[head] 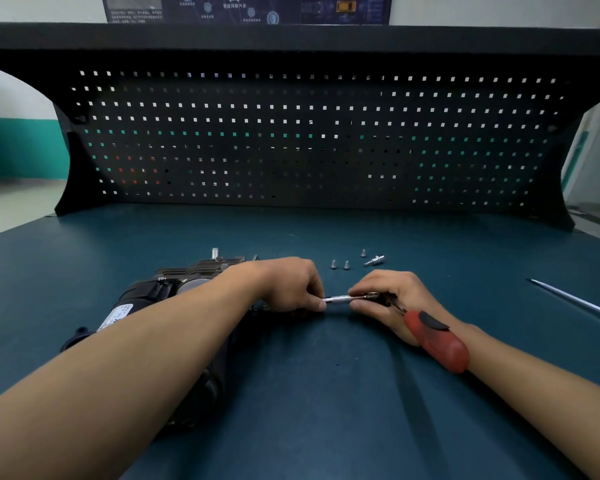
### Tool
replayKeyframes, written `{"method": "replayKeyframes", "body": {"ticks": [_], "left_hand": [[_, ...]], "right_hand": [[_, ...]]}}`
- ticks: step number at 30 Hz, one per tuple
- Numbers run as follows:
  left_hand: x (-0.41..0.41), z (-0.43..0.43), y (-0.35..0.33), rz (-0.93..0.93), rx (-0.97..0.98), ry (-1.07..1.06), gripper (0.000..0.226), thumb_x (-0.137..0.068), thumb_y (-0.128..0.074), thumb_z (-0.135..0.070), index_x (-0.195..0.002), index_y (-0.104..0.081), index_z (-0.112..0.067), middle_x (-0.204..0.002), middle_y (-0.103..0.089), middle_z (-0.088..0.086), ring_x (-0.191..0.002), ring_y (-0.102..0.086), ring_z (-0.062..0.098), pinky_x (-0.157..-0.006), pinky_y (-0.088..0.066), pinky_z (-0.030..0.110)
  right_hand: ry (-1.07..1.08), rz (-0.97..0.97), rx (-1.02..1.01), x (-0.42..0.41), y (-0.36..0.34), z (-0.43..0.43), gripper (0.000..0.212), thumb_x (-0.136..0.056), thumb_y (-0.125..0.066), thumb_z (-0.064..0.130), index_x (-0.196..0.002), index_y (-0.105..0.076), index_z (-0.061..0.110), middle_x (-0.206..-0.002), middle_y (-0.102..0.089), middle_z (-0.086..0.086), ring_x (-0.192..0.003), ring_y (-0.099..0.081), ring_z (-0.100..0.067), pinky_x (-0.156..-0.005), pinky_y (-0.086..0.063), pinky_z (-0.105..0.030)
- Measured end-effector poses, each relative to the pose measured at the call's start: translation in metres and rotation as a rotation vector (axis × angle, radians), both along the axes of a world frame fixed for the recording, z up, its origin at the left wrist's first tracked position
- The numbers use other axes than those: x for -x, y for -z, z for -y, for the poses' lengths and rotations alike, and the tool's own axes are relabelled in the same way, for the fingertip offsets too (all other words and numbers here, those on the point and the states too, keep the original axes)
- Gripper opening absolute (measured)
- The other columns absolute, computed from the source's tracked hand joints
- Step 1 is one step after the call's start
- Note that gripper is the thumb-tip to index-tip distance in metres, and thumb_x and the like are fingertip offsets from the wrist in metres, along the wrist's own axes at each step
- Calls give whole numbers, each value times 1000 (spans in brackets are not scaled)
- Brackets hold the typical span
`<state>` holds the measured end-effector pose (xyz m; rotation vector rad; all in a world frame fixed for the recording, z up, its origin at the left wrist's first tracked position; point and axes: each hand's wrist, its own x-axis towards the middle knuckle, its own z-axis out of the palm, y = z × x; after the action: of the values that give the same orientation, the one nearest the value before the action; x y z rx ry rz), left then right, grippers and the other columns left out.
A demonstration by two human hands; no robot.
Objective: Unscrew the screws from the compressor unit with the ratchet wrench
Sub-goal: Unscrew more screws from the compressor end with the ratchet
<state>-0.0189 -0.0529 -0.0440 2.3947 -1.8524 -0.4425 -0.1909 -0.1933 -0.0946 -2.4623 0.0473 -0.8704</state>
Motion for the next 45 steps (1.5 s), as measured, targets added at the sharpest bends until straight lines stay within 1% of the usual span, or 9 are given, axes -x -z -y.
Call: {"method": "replayKeyframes", "body": {"ticks": [3,5,11,19,22,28,36,42,45], "left_hand": [[1,0,-1,23,-4,3,21,-96,-61,-36,-93,-76,-21,-76,-72,-10,-68,-61,4,-63,-43,19],[1,-1,-1,35,-5,7,20,-95,-63,-36,-94,-76,-22,-76,-71,-10,-70,-61,5,-63,-42,20],[2,0,-2,47,-5,8,18,-91,-68,-39,-92,-77,-23,-75,-70,-12,-74,-61,7,-68,-44,23],[1,0,-1,48,20,18,13,-89,-71,-38,-92,-78,-27,-69,-66,-18,-67,-57,-3,-62,-40,17],[1,1,-2,60,28,24,15,-88,-72,-38,-96,-78,-26,-75,-69,-15,-71,-59,2,-64,-41,17],[2,0,-2,50,30,14,16,-88,-72,-37,-97,-78,-26,-81,-71,-15,-76,-62,5,-68,-44,21],[3,-2,0,1,27,-21,16,-87,-72,-39,-96,-76,-26,-89,-72,-14,-86,-66,6,-77,-50,25],[1,-2,0,-5,36,-39,12,-89,-70,-40,-91,-73,-28,-83,-69,-17,-81,-64,6,-71,-49,23],[1,-1,1,0,36,-40,13,-90,-69,-39,-92,-74,-27,-85,-70,-17,-81,-64,4,-69,-47,20]], "right_hand": [[21,-69,-127,-3,7,6,4,-86,-77,20,-87,-79,17,-80,-73,9,-74,-65,-3,-70,-47,-16],[76,-130,-271,-6,8,8,13,-88,-75,32,-79,-78,25,-69,-71,11,-63,-62,1,-62,-45,-13],[226,-215,-634,-14,0,4,54,-93,-58,56,-72,-76,10,-45,-57,-3,-40,-51,-13,-38,-35,-17],[350,-304,-859,-23,-9,0,57,-94,-53,62,-82,-68,9,-69,-70,-7,-34,-43,-13,-33,-25,-17],[325,-373,-868,-21,-11,0,47,-99,-50,53,-91,-61,9,-67,-73,-10,-32,-37,-11,-33,-21,-14],[300,-357,-863,-19,-10,0,37,-99,-56,44,-94,-57,8,-49,-63,4,-33,-38,-11,-33,-22,-15],[198,-177,-750,-14,2,2,28,-90,-73,36,-81,-61,12,-65,-71,0,-39,-49,-15,-36,-33,-21],[69,-93,-501,-10,6,9,21,-88,-77,23,-75,-68,9,-58,-60,-5,-48,-51,-14,-49,-42,-25],[14,-139,-386,-6,8,10,14,-88,-77,21,-75,-75,17,-69,-69,-3,-65,-58,-7,-64,-46,-20]]}}
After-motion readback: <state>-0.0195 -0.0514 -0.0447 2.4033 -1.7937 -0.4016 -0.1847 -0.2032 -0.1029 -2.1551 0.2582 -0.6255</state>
